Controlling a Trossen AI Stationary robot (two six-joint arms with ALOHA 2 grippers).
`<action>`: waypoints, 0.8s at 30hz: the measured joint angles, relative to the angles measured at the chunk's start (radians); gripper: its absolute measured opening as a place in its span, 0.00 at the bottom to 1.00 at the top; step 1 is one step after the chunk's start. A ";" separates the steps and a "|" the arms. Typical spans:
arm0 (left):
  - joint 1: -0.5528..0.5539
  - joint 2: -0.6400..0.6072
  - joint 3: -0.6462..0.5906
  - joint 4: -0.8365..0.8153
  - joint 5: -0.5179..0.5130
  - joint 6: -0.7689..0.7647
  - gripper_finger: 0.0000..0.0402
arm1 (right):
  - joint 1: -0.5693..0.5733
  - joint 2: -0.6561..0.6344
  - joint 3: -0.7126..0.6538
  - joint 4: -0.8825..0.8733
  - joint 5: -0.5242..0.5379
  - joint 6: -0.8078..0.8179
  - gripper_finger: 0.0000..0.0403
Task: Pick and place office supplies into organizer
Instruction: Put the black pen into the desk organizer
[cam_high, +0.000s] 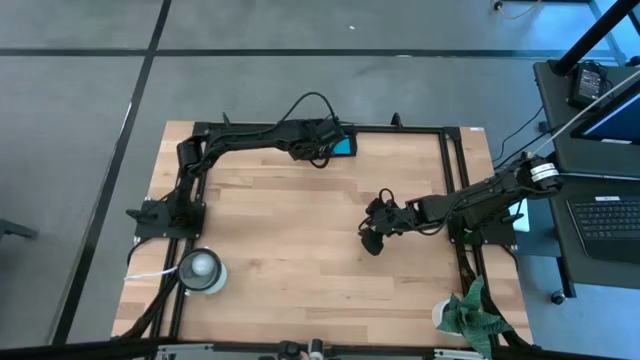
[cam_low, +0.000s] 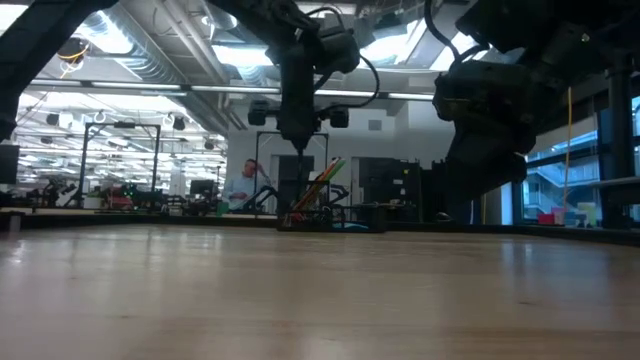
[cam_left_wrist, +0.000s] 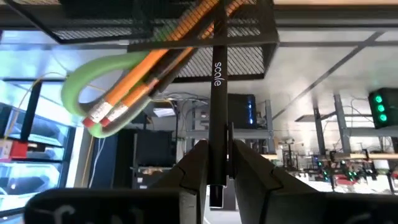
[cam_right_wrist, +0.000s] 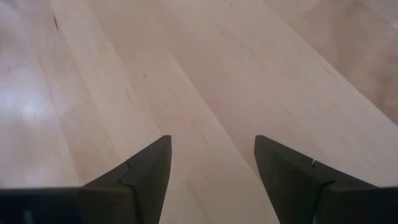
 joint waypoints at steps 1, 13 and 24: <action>0.000 0.000 0.000 0.002 0.006 0.000 0.13 | 0.000 0.000 0.000 0.002 0.000 -0.001 0.58; 0.006 0.000 0.000 -0.022 0.076 0.024 0.13 | 0.000 0.000 0.000 0.021 0.000 0.000 0.58; 0.006 0.000 0.000 -0.015 0.106 0.024 0.18 | 0.000 -0.001 0.000 0.024 -0.001 0.000 0.58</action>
